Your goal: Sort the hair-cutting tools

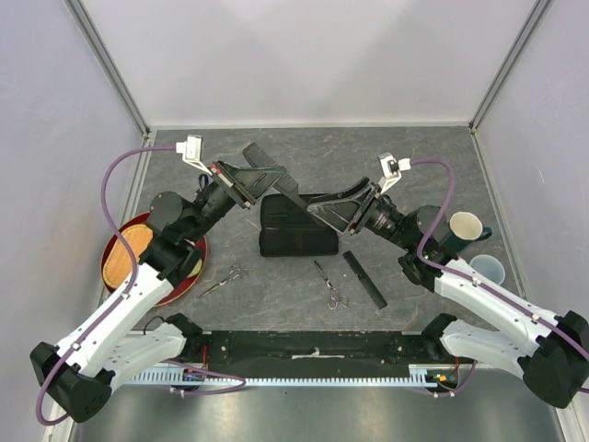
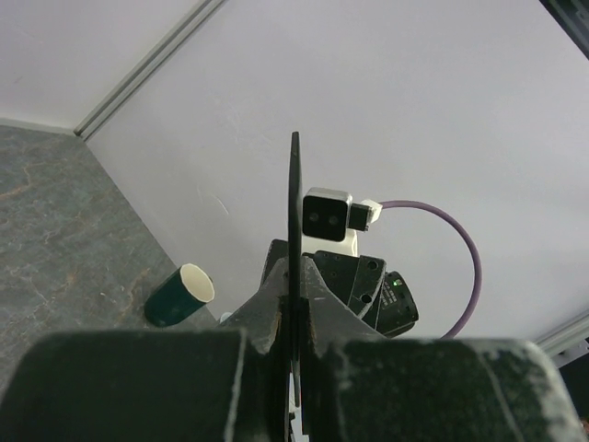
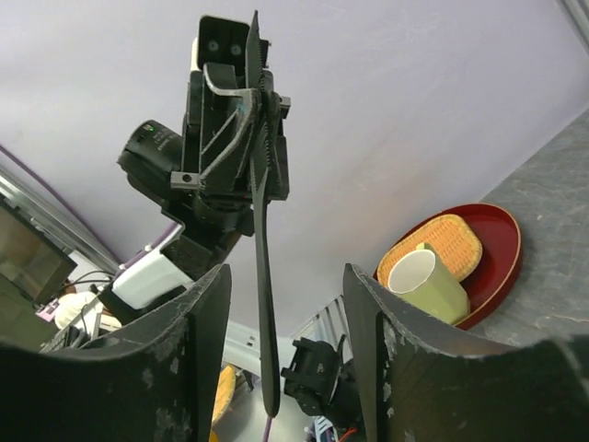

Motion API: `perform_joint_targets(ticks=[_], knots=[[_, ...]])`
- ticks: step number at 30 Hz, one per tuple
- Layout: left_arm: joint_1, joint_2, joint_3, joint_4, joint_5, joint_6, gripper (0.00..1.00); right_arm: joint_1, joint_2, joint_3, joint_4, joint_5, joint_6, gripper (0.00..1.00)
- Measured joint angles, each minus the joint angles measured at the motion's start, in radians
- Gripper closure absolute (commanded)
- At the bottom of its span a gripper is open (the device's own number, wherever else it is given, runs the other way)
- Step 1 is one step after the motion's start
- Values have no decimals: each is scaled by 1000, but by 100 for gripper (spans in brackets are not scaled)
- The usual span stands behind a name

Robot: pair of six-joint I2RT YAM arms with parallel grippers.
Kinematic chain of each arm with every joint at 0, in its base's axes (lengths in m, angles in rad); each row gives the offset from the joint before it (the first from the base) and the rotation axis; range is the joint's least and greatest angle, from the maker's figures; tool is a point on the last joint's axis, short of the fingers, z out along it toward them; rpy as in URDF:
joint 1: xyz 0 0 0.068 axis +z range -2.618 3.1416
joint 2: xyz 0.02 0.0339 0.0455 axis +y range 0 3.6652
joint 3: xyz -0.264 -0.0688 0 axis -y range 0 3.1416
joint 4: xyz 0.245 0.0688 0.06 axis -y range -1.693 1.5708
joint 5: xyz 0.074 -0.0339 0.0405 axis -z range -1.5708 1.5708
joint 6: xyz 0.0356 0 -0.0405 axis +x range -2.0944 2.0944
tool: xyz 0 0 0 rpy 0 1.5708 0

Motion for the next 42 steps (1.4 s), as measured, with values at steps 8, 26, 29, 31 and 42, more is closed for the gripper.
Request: perform_joint_targets(ticks=[8,26,29,31,42], knots=[[-9,-40,-86,88,-68,-1,98,10,6,-18,106,-10,73,59],[-13,-72,-123,147,-124,-4,98,54,45,-15,87,-31,82,55],[-13,-76,-136,149,-129,-4,98,54,45,-15,94,-27,80,55],[-13,-83,-145,149,-134,-4,98,54,45,-15,96,-24,81,70],[-15,-127,-150,122,-147,3,10,65,51,17,52,-21,63,100]])
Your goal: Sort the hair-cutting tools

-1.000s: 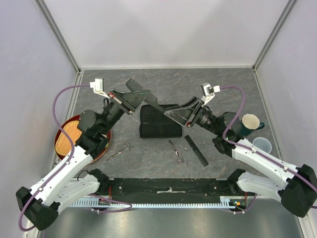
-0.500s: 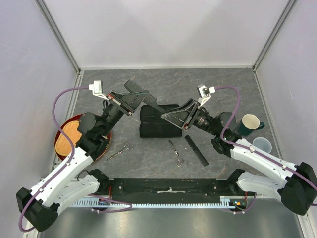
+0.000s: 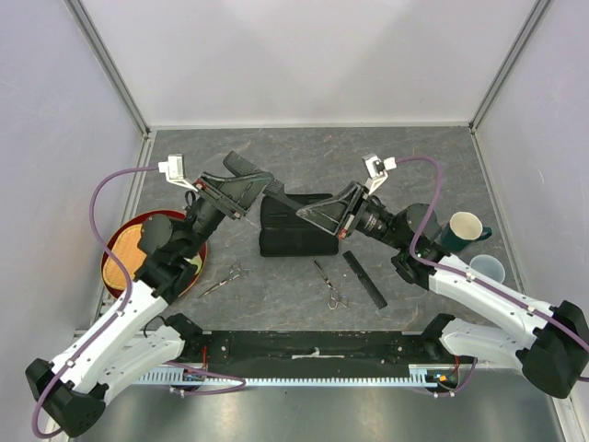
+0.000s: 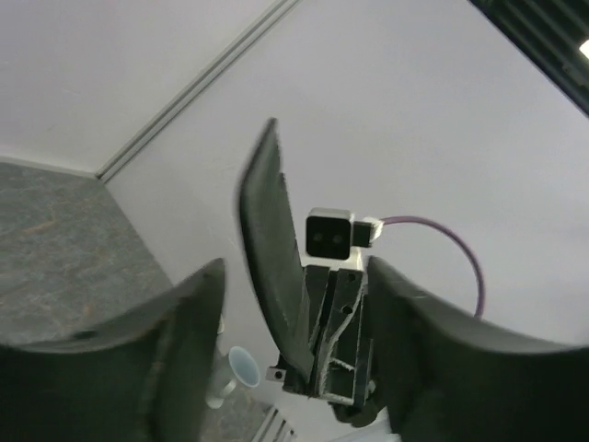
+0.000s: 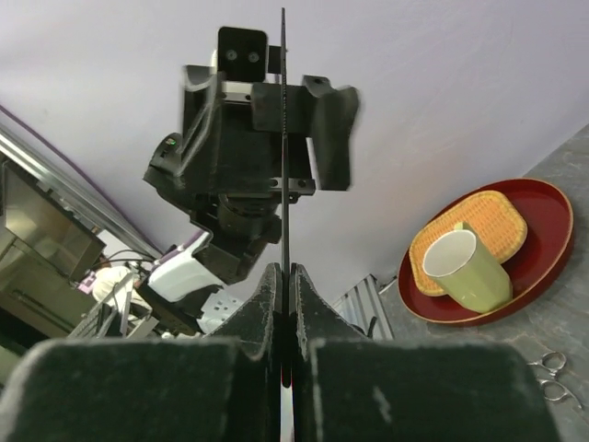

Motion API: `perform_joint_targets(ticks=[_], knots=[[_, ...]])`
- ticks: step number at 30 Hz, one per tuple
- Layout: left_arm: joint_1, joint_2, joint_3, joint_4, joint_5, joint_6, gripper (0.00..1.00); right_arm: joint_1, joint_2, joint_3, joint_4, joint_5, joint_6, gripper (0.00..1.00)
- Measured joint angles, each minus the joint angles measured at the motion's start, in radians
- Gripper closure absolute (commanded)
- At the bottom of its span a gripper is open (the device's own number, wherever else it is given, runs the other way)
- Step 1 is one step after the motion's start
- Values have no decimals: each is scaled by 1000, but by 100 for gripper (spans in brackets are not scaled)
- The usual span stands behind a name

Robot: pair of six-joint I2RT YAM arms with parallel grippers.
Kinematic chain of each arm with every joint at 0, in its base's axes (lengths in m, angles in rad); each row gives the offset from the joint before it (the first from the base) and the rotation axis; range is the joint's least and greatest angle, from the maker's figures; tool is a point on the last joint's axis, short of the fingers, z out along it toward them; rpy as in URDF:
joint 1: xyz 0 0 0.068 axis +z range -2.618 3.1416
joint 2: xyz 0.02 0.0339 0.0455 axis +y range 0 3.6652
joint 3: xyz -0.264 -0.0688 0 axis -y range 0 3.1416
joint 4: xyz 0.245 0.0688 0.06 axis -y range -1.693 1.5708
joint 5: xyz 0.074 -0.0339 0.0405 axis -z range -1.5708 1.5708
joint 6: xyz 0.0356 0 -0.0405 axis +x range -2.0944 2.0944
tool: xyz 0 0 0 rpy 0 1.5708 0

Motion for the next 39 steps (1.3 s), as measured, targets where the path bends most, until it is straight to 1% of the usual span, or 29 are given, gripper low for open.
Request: perform_joint_targets(ticks=[1,3,5,7,9,11,14,17,21,22,25,27,29,30,31,33,35,39], knots=[[0,-7,3,-27,2,13,1,0,-1,12,-31,0,-13,100],[0,-24,24,-106,3,38,0,0,-2,40,-93,0,-42,100],[0,-48,66,-224,3,86,0,0,-2,85,-174,-14,-75,100],[0,-79,160,-415,1,169,0,0,0,134,-240,-42,-107,100],[0,-106,259,-559,2,240,0,0,4,181,-297,-73,-138,100],[0,-145,344,-681,6,305,0,0,10,236,-368,-117,-180,100],[0,-211,434,-854,4,385,0,0,6,292,-446,-186,-235,100],[0,-233,517,-989,13,448,0,2,-17,312,-537,-243,-285,100],[0,-216,578,-1141,101,516,2,2,-67,312,-638,-321,-329,100],[0,-209,580,-1164,127,526,5,2,-83,312,-661,-338,-341,100],[0,-172,588,-1233,208,553,6,2,-125,312,-713,-370,-373,100],[0,-147,588,-1267,238,565,7,2,-149,312,-745,-390,-391,100],[0,-129,584,-1286,259,570,11,2,-164,312,-769,-408,-403,100],[0,-126,579,-1287,272,571,13,2,-169,312,-778,-414,-409,100],[0,-125,572,-1286,296,572,19,2,-171,311,-785,-422,-412,100],[0,-126,554,-1278,348,574,23,2,-170,306,-791,-433,-418,100],[0,-126,532,-1258,395,573,29,2,-168,295,-799,-439,-421,100],[0,-121,491,-1219,480,570,38,2,-154,283,-801,-444,-418,100]])
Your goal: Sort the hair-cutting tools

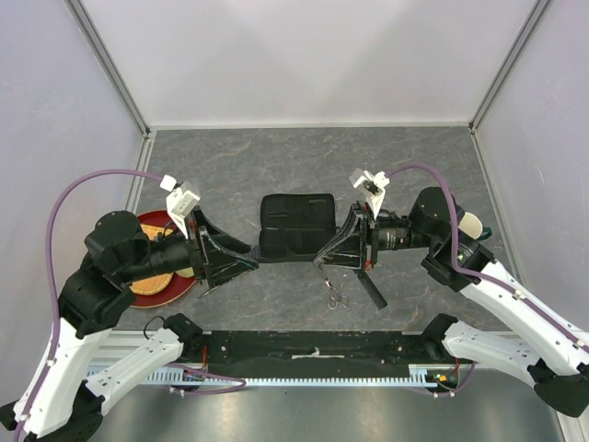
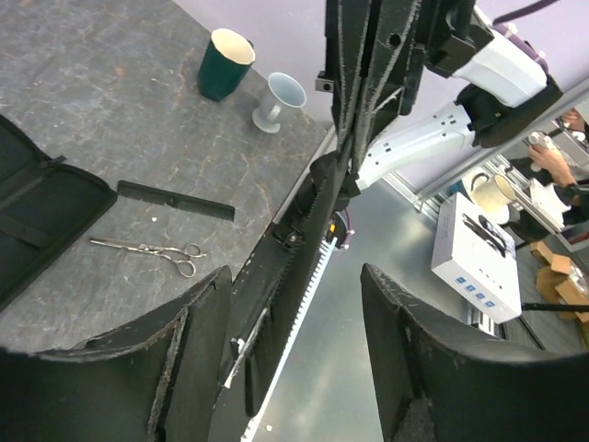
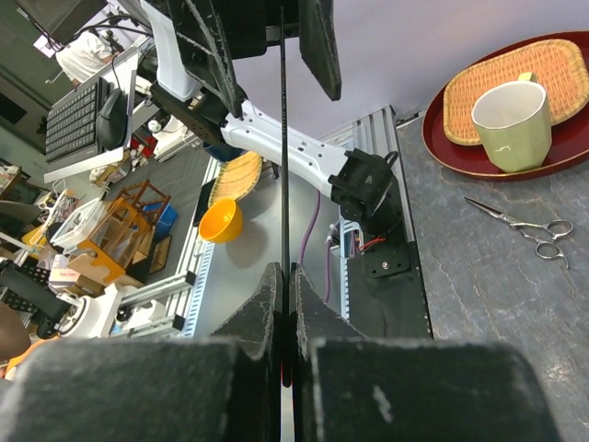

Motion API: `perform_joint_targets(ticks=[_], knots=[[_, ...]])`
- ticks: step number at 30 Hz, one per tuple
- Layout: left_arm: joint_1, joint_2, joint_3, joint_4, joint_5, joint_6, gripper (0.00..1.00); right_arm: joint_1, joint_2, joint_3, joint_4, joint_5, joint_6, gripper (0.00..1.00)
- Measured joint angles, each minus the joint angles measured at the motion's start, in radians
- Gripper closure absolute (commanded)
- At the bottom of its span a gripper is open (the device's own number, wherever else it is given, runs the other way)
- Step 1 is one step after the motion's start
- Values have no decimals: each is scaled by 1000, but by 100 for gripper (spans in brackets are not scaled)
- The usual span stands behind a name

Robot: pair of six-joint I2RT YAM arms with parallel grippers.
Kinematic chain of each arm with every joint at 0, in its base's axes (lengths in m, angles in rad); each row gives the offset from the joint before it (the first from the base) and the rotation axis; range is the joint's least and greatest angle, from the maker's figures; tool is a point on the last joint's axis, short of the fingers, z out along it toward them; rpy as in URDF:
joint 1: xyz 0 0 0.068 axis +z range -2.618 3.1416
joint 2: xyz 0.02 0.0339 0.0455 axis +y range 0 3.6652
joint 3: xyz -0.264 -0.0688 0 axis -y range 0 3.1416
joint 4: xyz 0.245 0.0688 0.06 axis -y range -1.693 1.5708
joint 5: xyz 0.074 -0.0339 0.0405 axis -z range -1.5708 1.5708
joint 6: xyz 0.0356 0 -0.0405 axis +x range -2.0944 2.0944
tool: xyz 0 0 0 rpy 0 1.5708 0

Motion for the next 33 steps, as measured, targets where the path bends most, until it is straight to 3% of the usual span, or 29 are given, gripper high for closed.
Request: perform_joint_targets(ticks=[9,11,12,13,14,15,16,17,18,20,22,30,33], knots=[[0,6,-24,44,64,-11,64,0,21,0,2,-13,2,100],[0,6,-36,48,71,-12,73,0,22,0,2,-15,3,100],[0,6,-41,48,71,-13,89,0,22,0,2,-16,4,100],[0,6,-45,49,71,-15,97,0,22,0,2,-17,5,100],[0,6,-48,49,72,-21,98,0,22,0,2,-17,6,100],[0,6,-49,51,79,-26,98,0,23,-1,2,-15,6,95],[-1,5,-49,57,80,-26,98,0,24,-3,2,-16,8,80],[-1,1,-50,57,80,-25,98,-1,26,-4,2,-15,10,43],[-1,0,-51,57,80,-26,98,0,27,-5,2,-11,10,30],[-2,-3,-53,53,57,-26,98,0,27,-6,-6,13,10,7],[-2,-5,-53,40,0,-25,98,0,27,-4,-49,67,-14,2],[-2,8,-135,-14,-300,-62,98,2,49,1,-275,471,-100,5],[-2,42,-195,-46,-407,-90,98,2,79,8,-334,652,-103,29]])
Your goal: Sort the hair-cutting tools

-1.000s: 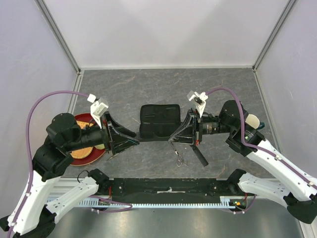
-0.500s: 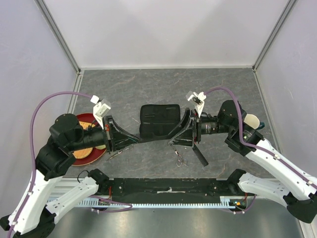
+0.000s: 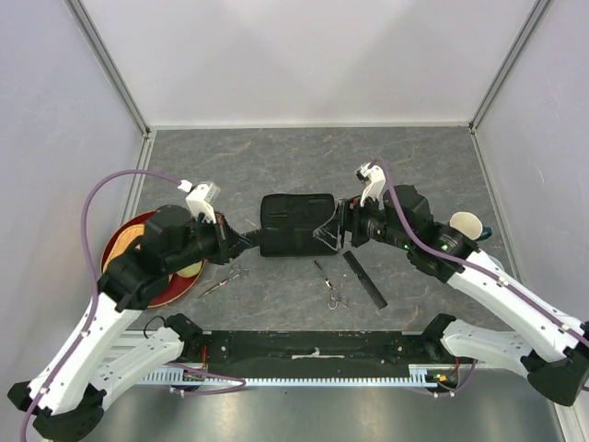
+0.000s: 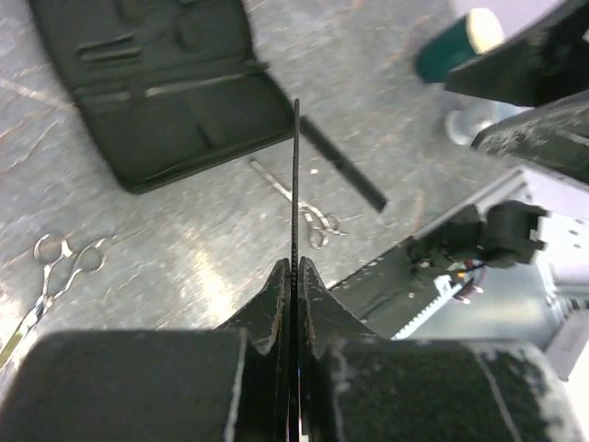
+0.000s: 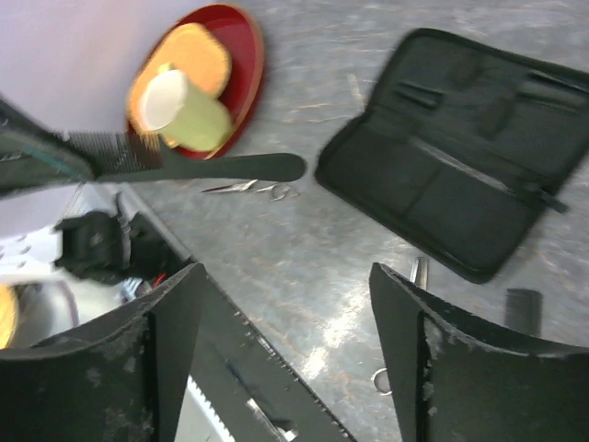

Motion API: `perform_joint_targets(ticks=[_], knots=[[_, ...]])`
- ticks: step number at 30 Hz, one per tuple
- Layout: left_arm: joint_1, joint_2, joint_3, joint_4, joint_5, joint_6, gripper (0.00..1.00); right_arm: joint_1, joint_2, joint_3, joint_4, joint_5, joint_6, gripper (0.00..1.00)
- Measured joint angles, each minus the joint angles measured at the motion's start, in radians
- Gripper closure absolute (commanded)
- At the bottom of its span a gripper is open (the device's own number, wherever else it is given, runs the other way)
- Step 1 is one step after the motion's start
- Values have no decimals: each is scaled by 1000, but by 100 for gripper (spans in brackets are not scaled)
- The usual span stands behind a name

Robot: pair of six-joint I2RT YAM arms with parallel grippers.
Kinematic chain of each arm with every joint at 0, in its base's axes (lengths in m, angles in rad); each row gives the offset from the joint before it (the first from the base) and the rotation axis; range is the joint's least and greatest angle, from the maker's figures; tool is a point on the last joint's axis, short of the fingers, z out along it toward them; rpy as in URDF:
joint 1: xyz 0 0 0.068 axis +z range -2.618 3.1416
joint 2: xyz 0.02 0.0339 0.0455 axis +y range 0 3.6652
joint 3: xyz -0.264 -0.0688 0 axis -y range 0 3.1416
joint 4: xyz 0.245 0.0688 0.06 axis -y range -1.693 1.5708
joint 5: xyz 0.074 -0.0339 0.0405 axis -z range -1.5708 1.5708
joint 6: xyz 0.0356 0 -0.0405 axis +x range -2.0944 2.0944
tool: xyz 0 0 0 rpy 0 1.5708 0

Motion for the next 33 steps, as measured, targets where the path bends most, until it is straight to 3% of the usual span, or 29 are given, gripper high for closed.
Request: perform_joint_targets(ticks=[1,4,8,20,26,33], knots=[[0,13,-15,-5,-33,-7,98,0,12,0,-3,39,-4,44],[1,51,-51,7,-90,-22,98,-3,93,0,-2,126,-4,72],[1,109,-105,71,-122,-39,98,-3,267,-16,39,187,4,91],[6,262,-150,208,-152,-54,98,-11,665,-34,136,297,7,100],[36,271,-197,236,-139,-54,98,-45,720,-52,160,301,11,100],[92,296,-314,292,-25,-60,98,-140,753,-57,251,253,21,100]])
